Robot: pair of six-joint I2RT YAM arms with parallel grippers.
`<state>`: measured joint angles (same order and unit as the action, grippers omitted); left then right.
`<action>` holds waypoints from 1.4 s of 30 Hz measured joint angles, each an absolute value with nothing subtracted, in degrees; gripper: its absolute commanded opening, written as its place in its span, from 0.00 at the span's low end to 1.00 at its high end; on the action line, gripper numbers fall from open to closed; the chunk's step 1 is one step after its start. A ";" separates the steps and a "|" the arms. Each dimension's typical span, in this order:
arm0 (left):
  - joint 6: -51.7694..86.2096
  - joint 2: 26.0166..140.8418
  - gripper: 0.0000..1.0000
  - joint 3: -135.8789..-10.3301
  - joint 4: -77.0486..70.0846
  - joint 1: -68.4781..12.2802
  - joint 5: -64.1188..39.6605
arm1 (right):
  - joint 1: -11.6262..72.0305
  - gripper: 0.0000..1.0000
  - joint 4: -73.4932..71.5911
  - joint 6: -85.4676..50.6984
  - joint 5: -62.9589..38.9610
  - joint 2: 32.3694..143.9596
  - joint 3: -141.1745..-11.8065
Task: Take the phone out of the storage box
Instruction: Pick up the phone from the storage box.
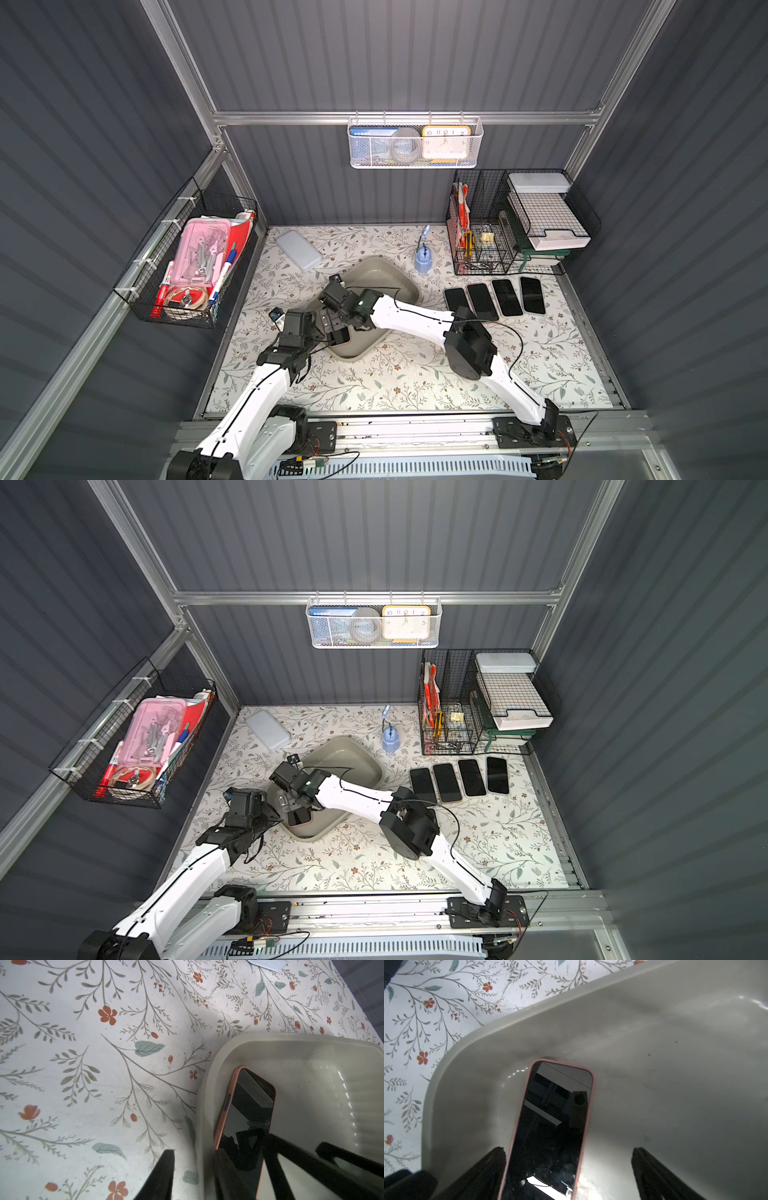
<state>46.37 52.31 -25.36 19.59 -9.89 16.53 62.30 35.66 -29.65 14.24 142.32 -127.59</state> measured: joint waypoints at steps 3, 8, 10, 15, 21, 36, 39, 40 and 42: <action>46.35 52.62 0.38 -25.50 19.59 -9.56 16.49 | 62.76 0.99 35.86 -31.24 14.26 145.71 -131.87; 46.28 52.60 0.39 -25.52 19.59 -8.73 16.25 | 63.07 0.99 35.83 -33.41 14.48 147.85 -133.03; 46.26 52.58 0.39 -25.52 19.57 -8.54 16.12 | 63.07 0.99 35.73 -33.80 14.63 148.86 -133.64; 46.24 52.23 0.40 -25.52 19.75 -8.12 16.12 | 63.07 0.99 35.48 -33.61 16.71 151.11 -134.76; 46.09 51.90 0.40 -25.52 19.79 -7.81 16.10 | 62.96 0.99 37.74 -33.15 19.25 151.46 -135.66; 45.78 54.65 0.40 -25.52 16.34 -7.81 13.19 | 58.78 0.94 36.49 -28.88 20.47 143.24 -121.49; 45.36 55.24 0.40 -25.52 15.79 -7.81 12.53 | 58.70 0.94 36.18 -26.94 19.88 143.24 -121.49; 45.23 55.31 0.40 -25.52 15.81 -7.81 12.36 | 58.70 0.93 35.99 -26.06 19.57 143.24 -121.49; 44.88 55.35 0.40 -25.52 15.79 -7.81 12.16 | 58.70 0.93 35.64 -24.01 18.81 143.24 -121.49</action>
